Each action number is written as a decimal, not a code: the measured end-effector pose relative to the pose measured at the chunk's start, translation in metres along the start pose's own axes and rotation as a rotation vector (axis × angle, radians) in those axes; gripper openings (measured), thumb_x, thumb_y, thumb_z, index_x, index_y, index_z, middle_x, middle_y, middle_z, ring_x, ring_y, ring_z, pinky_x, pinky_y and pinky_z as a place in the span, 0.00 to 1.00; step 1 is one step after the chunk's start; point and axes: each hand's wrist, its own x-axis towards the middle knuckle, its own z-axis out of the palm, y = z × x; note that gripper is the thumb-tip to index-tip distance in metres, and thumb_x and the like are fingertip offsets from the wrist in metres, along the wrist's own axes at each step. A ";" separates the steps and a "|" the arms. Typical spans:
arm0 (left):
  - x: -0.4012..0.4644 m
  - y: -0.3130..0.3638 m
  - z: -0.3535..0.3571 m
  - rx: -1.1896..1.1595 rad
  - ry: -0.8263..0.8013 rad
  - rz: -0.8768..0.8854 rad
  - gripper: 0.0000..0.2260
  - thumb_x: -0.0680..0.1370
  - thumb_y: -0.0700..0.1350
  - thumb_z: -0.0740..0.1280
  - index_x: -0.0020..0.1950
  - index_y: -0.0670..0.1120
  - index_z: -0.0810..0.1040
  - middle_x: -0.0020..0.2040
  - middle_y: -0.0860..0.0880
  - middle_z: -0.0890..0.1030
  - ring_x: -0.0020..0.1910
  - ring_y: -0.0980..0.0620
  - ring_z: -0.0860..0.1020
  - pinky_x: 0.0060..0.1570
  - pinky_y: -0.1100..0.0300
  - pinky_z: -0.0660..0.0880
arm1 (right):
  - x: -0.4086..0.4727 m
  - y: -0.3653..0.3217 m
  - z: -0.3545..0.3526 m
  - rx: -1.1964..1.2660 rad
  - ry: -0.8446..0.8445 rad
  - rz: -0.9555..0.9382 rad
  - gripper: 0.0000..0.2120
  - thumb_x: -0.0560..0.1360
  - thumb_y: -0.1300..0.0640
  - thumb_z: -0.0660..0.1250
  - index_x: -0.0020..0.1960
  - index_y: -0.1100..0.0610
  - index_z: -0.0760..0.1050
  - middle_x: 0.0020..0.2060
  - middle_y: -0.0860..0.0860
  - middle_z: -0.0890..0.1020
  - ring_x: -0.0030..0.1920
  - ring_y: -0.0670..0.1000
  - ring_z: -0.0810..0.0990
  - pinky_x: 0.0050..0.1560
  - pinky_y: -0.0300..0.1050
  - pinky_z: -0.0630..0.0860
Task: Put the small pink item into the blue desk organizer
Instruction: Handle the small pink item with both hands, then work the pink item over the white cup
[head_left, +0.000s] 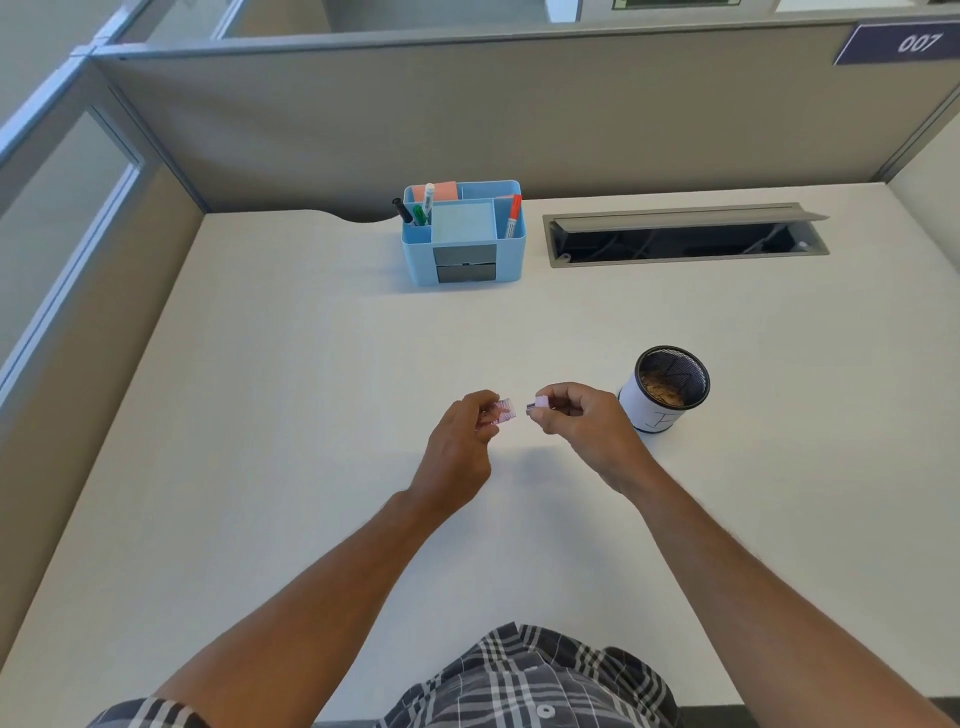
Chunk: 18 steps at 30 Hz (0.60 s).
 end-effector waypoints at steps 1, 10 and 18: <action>0.002 0.002 0.001 -0.014 -0.005 -0.008 0.14 0.79 0.34 0.61 0.63 0.47 0.71 0.59 0.49 0.81 0.58 0.52 0.80 0.59 0.48 0.77 | -0.001 0.000 -0.003 0.012 0.018 0.001 0.03 0.75 0.59 0.75 0.49 0.55 0.83 0.48 0.57 0.88 0.41 0.47 0.81 0.54 0.45 0.78; 0.039 0.055 0.030 0.043 -0.016 0.194 0.11 0.75 0.33 0.69 0.56 0.42 0.78 0.51 0.46 0.78 0.50 0.49 0.77 0.51 0.59 0.75 | -0.016 -0.013 -0.065 0.086 0.216 -0.046 0.05 0.75 0.61 0.74 0.50 0.58 0.83 0.48 0.53 0.88 0.43 0.44 0.83 0.51 0.35 0.78; 0.078 0.116 0.069 0.045 -0.125 0.176 0.19 0.78 0.38 0.69 0.69 0.45 0.72 0.56 0.47 0.80 0.53 0.50 0.77 0.55 0.60 0.74 | -0.024 -0.022 -0.131 0.044 0.414 -0.122 0.04 0.75 0.60 0.74 0.49 0.53 0.83 0.43 0.49 0.86 0.39 0.42 0.82 0.43 0.30 0.76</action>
